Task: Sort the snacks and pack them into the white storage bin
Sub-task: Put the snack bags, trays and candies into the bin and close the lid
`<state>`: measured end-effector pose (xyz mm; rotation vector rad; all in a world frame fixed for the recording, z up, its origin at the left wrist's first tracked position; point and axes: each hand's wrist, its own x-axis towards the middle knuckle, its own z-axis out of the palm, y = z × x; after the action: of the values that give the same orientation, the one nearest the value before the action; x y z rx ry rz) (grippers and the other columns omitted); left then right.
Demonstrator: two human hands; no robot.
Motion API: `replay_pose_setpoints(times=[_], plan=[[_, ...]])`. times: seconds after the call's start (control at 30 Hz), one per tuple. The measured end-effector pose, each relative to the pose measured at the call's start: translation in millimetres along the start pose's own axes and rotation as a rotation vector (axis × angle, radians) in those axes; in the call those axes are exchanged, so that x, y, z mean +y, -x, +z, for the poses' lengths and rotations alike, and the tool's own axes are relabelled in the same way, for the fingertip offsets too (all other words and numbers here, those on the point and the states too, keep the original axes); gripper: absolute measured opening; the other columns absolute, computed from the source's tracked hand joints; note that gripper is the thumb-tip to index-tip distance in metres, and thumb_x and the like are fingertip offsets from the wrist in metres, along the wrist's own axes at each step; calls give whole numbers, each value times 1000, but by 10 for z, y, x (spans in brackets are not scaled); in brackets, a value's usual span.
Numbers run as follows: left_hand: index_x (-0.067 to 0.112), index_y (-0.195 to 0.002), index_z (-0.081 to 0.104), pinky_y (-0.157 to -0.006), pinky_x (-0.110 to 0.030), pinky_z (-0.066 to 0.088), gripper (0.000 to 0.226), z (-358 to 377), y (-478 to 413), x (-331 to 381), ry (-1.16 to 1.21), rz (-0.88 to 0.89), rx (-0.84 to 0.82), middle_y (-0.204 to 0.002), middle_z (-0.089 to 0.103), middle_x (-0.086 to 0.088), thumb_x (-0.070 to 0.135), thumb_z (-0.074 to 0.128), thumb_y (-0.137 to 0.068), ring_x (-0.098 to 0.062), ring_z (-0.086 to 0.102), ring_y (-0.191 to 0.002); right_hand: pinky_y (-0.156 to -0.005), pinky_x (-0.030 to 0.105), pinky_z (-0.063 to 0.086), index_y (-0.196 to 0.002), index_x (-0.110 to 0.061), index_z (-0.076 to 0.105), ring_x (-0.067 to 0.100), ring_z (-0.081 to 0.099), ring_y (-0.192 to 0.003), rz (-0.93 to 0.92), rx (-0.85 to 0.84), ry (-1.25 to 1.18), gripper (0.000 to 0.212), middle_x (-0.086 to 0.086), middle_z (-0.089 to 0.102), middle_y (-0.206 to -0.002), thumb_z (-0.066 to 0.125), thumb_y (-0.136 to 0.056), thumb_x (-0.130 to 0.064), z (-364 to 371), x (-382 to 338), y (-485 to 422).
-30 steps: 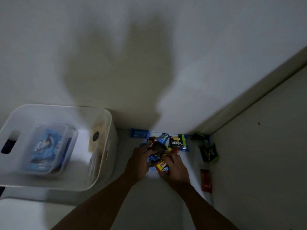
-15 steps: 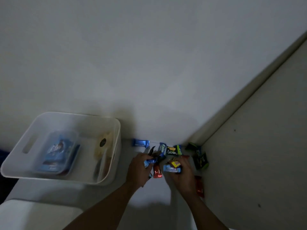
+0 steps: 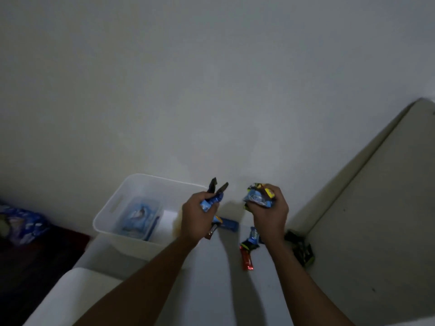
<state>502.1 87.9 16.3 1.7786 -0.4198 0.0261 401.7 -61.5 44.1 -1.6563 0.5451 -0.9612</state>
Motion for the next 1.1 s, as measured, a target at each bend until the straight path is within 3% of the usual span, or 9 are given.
replay_pose_setpoints(times=[0.1, 0.23, 0.3, 0.4, 0.5, 0.6, 0.73, 0.83, 1.1], plan=[[6, -100, 71, -74, -6, 44, 26, -409, -98, -115, -80, 13, 115, -96, 68, -4, 3, 79, -76, -16, 65, -86, -69, 26, 58, -96, -9, 63, 18, 68, -82, -1, -59, -123, 44, 15, 68, -94, 76, -64, 19, 459, -307, 11], [-2, -97, 71, -70, -3, 40, 25, -776, -138, -313, -208, -1, 171, -93, 71, -14, 1, 79, -75, -18, 63, -83, -72, 27, 57, -93, -31, 64, 15, 67, -79, 83, -131, -215, 50, 5, 69, -88, 74, -72, 14, 1059, -439, 87], [2, -94, 71, -71, -12, 42, 20, -878, -156, -430, -286, -52, 117, -89, 71, -12, 6, 79, -76, -20, 64, -82, -73, 25, 58, -101, -28, 66, 13, 67, -80, 150, -177, -227, 48, 4, 70, -90, 76, -74, 10, 1306, -398, 126], [5, -93, 71, -78, -33, 50, 18, -990, -218, -599, -400, -130, 7, -89, 71, -10, 15, 77, -79, -24, 65, -85, -75, 34, 60, -106, -18, 69, 19, 70, -82, 234, -210, -177, 37, 7, 72, -91, 79, -74, 0, 1632, -247, 165], [7, -97, 70, -78, -27, 46, 21, -1062, -295, -748, -550, -230, -204, -97, 70, -9, 21, 73, -81, -18, 61, -86, -69, 28, 59, -92, -31, 66, 19, 69, -77, 326, -231, -125, 33, 1, 72, -85, 78, -76, -5, 1868, -73, 164], [6, -98, 69, -77, -28, 47, 25, -1046, -385, -874, -646, -255, -369, -101, 69, -12, 24, 72, -82, -21, 64, -92, -60, 17, 54, -100, -20, 67, 13, 67, -71, 451, -253, -64, 28, 2, 71, -85, 77, -78, -5, 2023, 164, 155], [6, -104, 71, -83, -30, 48, 28, -976, -531, -933, -722, -252, -492, -111, 68, -12, 25, 67, -84, -25, 65, -102, -72, 33, 60, -101, -15, 70, 21, 72, -79, 587, -314, 112, 28, 6, 74, -87, 78, -74, -18, 2200, 515, 136], [4, -102, 72, -85, -33, 50, 26, -920, -622, -1015, -709, -283, -522, -108, 71, -14, 22, 67, -85, -27, 66, -101, -76, 40, 62, -104, -13, 68, 22, 72, -77, 656, -349, 184, 35, 6, 74, -86, 76, -71, -21, 2307, 728, 101], [9, -116, 68, -91, -34, 48, 48, -864, -677, -1018, -695, -376, -630, -116, 68, -17, 47, 68, -85, -31, 63, -110, -73, 37, 61, -111, -12, 65, 23, 71, -82, 637, -423, 226, 48, 9, 73, -95, 74, -69, -34, 2391, 856, 6]])
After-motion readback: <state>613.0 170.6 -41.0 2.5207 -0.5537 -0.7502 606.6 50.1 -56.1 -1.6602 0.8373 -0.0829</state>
